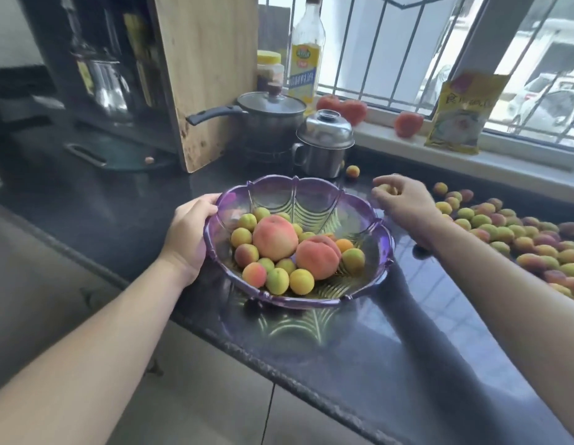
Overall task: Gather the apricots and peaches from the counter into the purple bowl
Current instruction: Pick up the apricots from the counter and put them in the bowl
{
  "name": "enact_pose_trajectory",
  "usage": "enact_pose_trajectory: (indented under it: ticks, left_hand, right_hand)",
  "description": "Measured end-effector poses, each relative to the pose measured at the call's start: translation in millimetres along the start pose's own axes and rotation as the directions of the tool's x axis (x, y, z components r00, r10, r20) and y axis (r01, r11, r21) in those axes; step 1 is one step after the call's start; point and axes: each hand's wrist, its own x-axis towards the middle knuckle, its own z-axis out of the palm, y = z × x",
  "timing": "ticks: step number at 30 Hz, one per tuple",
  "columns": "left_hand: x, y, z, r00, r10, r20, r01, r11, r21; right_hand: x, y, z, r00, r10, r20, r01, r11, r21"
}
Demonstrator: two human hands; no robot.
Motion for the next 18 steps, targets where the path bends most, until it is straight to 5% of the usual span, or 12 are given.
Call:
enact_pose_trajectory:
  ticks: [5,11,18]
  left_hand:
    - [-3,6,2,1.0,-0.021,0.001,0.02,0.999,0.047]
    - [-22,21,10,0.992,-0.114,0.05,0.106,0.984,0.142]
    - [-52,16,10,0.997,-0.061,0.05,0.048,0.974,0.222]
  right_hand:
    - [-66,-46,-56,0.973,-0.043,0.228,0.003,0.984,0.176]
    - [-115,-94,-83,0.914,-0.227,0.335,0.281,0.952,-0.12]
    - [-119,-81,-46,0.79,-0.267,0.552,0.528,0.755,-0.39]
